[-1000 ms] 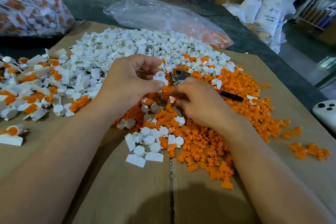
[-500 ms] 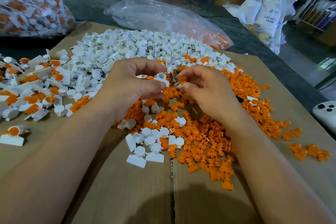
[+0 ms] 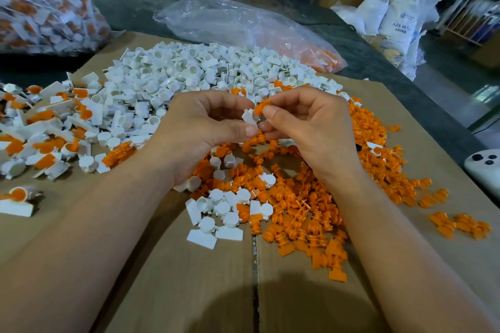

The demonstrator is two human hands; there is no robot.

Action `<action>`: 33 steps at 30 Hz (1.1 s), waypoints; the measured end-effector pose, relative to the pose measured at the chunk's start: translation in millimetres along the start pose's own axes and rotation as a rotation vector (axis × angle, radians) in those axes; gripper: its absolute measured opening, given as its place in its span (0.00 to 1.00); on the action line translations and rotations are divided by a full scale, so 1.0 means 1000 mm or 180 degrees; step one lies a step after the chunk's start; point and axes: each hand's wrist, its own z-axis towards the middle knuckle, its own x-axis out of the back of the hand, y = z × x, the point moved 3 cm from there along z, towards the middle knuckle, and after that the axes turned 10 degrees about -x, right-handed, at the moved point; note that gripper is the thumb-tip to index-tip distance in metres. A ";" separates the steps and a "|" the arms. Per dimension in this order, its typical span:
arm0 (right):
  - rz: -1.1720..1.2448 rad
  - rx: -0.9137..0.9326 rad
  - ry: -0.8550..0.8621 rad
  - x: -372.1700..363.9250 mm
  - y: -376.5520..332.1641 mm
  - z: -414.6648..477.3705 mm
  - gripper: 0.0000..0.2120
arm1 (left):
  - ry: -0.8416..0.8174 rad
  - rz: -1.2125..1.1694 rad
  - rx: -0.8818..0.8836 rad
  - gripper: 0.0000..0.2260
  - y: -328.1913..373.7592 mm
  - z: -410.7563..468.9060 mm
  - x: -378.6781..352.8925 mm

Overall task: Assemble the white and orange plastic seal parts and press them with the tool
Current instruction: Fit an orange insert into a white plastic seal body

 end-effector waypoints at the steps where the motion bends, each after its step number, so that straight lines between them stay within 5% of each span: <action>1: -0.0043 0.0016 -0.0007 -0.001 0.000 0.000 0.07 | -0.0012 0.0014 -0.0022 0.17 0.000 0.000 0.000; 17: -0.1011 0.0298 0.0167 -0.001 0.003 -0.002 0.12 | 0.0253 0.0509 -0.0372 0.13 0.006 -0.002 -0.002; 24: -0.1521 0.0551 0.0216 -0.002 0.002 -0.003 0.02 | 0.0230 0.0757 -0.0483 0.14 0.008 -0.004 -0.003; 33: -0.1489 0.0565 0.0243 -0.003 0.002 -0.003 0.03 | 0.0211 0.0590 -0.0494 0.13 0.006 -0.007 -0.002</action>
